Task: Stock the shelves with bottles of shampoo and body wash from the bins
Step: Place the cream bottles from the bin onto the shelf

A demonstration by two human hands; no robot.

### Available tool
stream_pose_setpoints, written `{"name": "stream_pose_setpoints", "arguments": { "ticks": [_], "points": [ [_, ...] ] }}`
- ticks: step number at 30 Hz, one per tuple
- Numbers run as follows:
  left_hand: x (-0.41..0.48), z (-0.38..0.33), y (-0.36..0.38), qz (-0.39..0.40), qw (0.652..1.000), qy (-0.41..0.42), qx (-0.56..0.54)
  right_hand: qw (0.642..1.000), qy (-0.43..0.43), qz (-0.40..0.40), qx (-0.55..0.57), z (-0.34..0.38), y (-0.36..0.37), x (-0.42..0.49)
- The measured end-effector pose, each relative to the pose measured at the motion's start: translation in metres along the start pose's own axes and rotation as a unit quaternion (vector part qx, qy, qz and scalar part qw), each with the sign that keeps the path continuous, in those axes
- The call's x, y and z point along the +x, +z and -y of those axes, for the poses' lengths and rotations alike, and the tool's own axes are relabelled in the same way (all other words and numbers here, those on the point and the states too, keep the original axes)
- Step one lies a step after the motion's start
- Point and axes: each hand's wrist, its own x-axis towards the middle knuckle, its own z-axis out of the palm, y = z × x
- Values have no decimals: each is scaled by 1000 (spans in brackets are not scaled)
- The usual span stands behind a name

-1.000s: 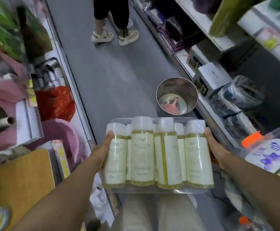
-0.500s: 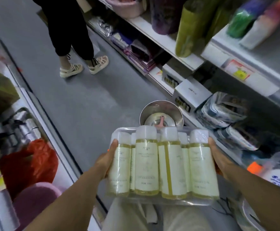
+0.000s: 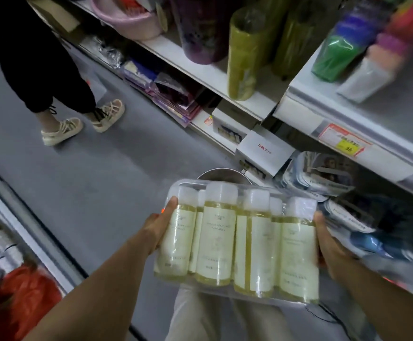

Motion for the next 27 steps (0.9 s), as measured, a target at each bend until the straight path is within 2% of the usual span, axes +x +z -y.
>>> {"name": "stream_pose_setpoints", "arguments": {
  "ticks": [7, 12, 17, 21, 27],
  "points": [
    [52, -44, -14, 7, 998, 7, 63, 1000, 27, -12, -2, -24, 19, 86],
    [85, -74, -18, 12, 998, 29, 62, 998, 31, 15, 48, 1, 44, 93],
    [111, -100, -20, 13, 996, 54, 69, 998, 27, 2, 57, 37, 73, 87],
    [137, -107, -18, 15, 995, 62, 79, 996, 34, -9, 82, 31, 82, 107],
    [170, -104, -18, -5, 997, 14, 71, 995, 29, -35, 86, 13, 89, 140]
  ]
}}
